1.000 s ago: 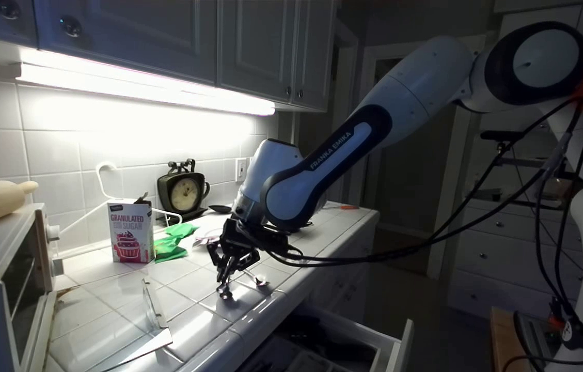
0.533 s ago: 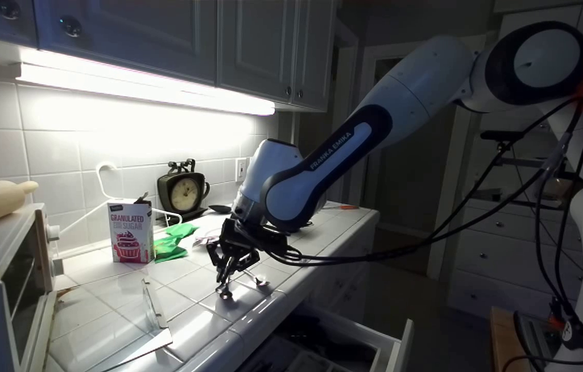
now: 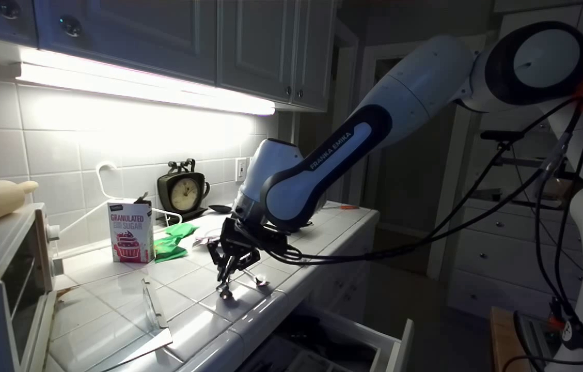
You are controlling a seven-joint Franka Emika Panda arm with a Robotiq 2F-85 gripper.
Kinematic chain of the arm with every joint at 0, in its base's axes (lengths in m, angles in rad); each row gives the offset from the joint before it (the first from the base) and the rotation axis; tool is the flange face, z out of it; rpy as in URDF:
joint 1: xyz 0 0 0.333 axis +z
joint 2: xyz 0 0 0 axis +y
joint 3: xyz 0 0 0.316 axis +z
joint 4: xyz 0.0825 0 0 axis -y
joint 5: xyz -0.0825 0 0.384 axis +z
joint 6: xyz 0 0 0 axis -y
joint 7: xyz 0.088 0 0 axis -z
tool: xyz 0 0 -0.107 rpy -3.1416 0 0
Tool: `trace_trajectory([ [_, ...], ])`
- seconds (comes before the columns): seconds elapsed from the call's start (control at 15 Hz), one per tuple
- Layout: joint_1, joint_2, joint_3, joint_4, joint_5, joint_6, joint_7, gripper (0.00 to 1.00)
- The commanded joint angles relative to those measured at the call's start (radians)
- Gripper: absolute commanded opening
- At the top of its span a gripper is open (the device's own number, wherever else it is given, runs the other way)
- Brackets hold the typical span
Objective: Put the first right spoon on the first left spoon
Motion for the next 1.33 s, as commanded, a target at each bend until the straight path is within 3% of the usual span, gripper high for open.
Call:
trace_trajectory([
  [0.0,0.012,-0.023,-0.011,-0.021,0.005,0.003,0.01,0.02],
  [1.27,0.011,-0.077,-0.02,-0.068,-0.006,-0.043,0.016,0.02],
])
